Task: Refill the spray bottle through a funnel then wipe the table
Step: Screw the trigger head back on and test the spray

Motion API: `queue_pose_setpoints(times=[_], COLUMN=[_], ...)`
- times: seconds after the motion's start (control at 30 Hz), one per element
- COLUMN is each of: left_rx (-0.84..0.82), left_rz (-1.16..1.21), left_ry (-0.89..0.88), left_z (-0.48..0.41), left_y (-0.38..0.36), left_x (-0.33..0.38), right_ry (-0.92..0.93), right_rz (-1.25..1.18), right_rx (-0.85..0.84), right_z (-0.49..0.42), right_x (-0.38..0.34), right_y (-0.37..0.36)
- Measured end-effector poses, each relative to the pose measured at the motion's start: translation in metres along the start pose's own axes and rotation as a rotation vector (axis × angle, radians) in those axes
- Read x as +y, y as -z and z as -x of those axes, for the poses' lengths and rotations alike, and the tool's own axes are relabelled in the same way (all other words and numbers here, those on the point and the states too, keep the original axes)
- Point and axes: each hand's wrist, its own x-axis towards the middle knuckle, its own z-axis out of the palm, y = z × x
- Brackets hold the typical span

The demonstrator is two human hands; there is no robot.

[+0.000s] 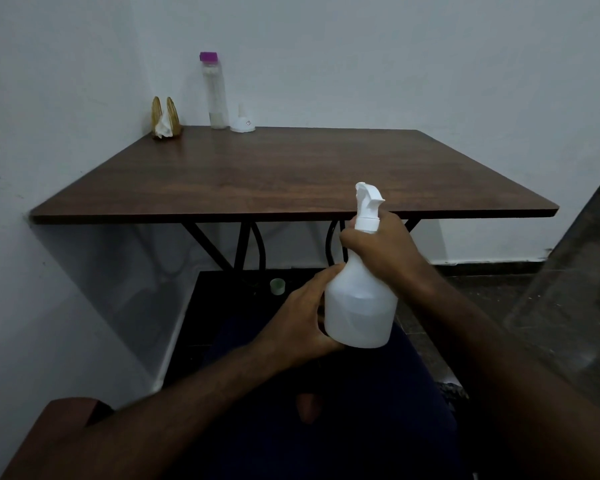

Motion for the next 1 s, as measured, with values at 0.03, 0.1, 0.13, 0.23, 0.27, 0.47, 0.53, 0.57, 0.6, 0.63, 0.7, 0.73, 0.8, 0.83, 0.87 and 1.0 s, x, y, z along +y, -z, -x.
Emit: queue_pose_setpoints(times=[0.03,0.1,0.13,0.23,0.27,0.47,0.53,0.57,0.6,0.63,0.7,0.73,0.8,0.83,0.87,1.0], left_rx=[-0.003,-0.005,-0.004,-0.003,-0.001,-0.010,-0.007,-0.004,-0.002,0.000,0.001,-0.001,-0.002,-0.004,-0.007,-0.023], left_rz=[-0.005,-0.005,-0.005,0.005,0.006,-0.027,-0.028,-0.027,-0.022,-0.017,-0.015,-0.016,-0.020,-0.022,-0.029,-0.055], left_ry=[0.001,0.005,0.007,0.002,-0.001,-0.015,-0.015,-0.014,-0.015,-0.017,-0.019,-0.018,-0.019,-0.022,-0.022,-0.020], left_z=[0.0000,-0.0002,0.0000,-0.0004,-0.0006,-0.0001,0.0003,0.0001,0.0001,-0.0001,-0.0007,-0.0009,-0.0009,-0.0006,-0.0006,0.0005], left_y=[-0.0005,-0.0010,-0.0007,0.0013,0.0018,-0.0005,-0.0008,-0.0005,0.0001,0.0007,0.0016,0.0017,0.0016,0.0016,0.0015,-0.0007], left_x=[0.0003,0.0002,-0.0001,-0.0011,-0.0008,-0.0009,-0.0010,-0.0012,-0.0008,-0.0005,-0.0008,-0.0011,-0.0020,-0.0025,-0.0031,-0.0048], right_ry=[-0.005,-0.008,-0.004,0.007,0.010,-0.035,-0.025,-0.017,-0.011,-0.005,0.005,0.000,-0.013,-0.015,-0.018,-0.045], right_rz=[0.003,0.000,-0.008,-0.025,-0.020,0.008,0.003,-0.007,-0.020,-0.029,-0.028,-0.028,-0.030,-0.025,-0.017,-0.003], right_rx=[-0.004,-0.009,-0.007,-0.006,-0.010,-0.006,-0.014,-0.015,-0.016,-0.019,-0.029,-0.030,-0.022,-0.014,-0.005,0.002], right_z=[0.0004,0.0015,0.0021,0.0034,0.0033,0.0025,0.0035,0.0037,0.0039,0.0037,0.0027,0.0022,0.0016,0.0016,0.0020,0.0034], right_x=[0.0002,0.0008,0.0009,0.0001,-0.0001,-0.0001,-0.0011,-0.0017,-0.0022,-0.0022,-0.0015,-0.0008,0.0014,0.0027,0.0033,0.0041], right_y=[-0.0003,-0.0007,-0.0007,-0.0014,-0.0013,0.0003,0.0000,0.0000,0.0002,0.0002,0.0001,0.0001,-0.0001,-0.0001,0.0000,-0.0007])
